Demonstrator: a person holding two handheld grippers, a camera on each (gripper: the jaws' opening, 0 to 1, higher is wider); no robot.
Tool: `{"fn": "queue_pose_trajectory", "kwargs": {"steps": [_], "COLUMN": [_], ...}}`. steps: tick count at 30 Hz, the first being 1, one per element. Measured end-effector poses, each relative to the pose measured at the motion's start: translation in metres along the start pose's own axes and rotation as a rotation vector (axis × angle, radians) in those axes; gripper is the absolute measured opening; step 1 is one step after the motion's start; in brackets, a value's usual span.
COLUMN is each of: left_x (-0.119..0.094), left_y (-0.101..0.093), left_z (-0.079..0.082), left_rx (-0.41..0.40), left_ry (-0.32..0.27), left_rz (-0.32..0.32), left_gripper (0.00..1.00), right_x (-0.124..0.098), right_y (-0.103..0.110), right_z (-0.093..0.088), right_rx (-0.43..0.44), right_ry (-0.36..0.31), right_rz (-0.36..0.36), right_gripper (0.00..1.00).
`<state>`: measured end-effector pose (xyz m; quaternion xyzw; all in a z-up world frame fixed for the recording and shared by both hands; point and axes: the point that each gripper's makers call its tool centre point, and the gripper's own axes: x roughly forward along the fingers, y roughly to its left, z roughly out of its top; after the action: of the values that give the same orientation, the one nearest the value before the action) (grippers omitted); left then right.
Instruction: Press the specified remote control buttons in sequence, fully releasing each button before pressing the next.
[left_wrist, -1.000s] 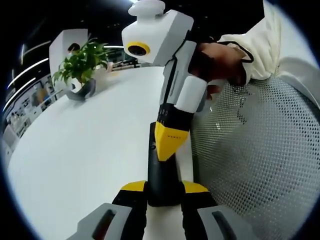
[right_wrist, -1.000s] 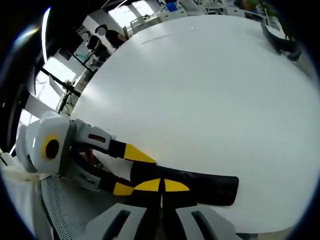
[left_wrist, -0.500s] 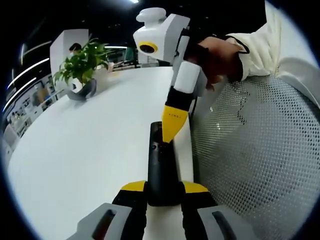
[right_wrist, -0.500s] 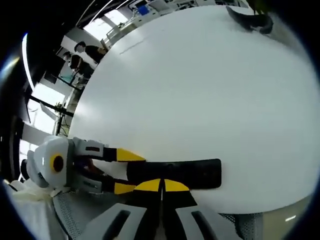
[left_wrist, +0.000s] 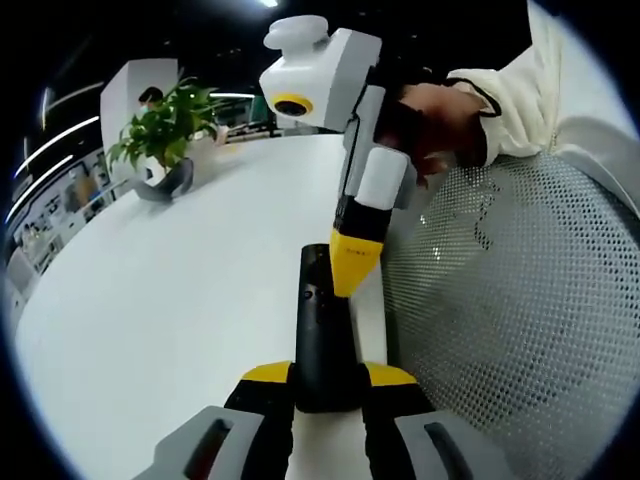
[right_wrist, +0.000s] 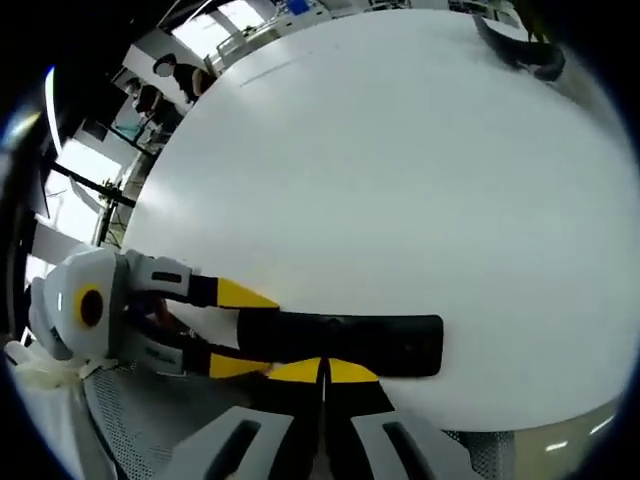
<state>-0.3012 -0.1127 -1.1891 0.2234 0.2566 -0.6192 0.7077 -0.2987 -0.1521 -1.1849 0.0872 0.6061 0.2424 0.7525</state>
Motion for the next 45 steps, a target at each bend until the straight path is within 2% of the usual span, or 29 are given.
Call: {"fn": "queue_pose_trajectory", "kwargs": {"steps": [5,8,13,19,27,33,38,41,45], "left_x": [0.0,0.0,0.0,0.0,0.0,0.0,0.0,0.0,0.0], "left_y": [0.0,0.0,0.0,0.002,0.001,0.001,0.002,0.002,0.001], "left_z": [0.0,0.0,0.0,0.0,0.001,0.001,0.0,0.0,0.0], "left_rx": [0.0,-0.004,-0.003,-0.004,-0.003,-0.004,-0.003,-0.003,-0.003], "left_ry": [-0.003,-0.004,-0.004,-0.004,-0.004,-0.005,-0.005,-0.005,-0.004], "left_rz": [0.0,0.0,0.001,0.011,0.012,0.012,0.011,0.011,0.01], "left_gripper": [0.25,0.25,0.25,0.25,0.25,0.25,0.25,0.25,0.25], "right_x": [0.0,0.002,0.001,0.002,0.001,0.001,0.001,0.005,0.009], "right_y": [-0.001,0.0,-0.002,0.0,0.001,0.006,0.017,0.02,0.027], "right_z": [0.0,-0.001,-0.001,0.001,0.001,0.004,0.014,0.013,0.014], "right_rx": [0.027,-0.013,0.014,-0.01,0.023,-0.008,-0.07,-0.124,-0.163], "right_ry": [0.0,0.007,-0.001,-0.009,-0.009,-0.023,-0.081,-0.065,-0.07], "right_rz": [0.015,0.0,0.018,0.005,0.017,0.032,0.067,0.05,0.071], "right_gripper": [0.0,0.0,0.0,0.0,0.0,0.0,0.0,0.0,0.0]}}
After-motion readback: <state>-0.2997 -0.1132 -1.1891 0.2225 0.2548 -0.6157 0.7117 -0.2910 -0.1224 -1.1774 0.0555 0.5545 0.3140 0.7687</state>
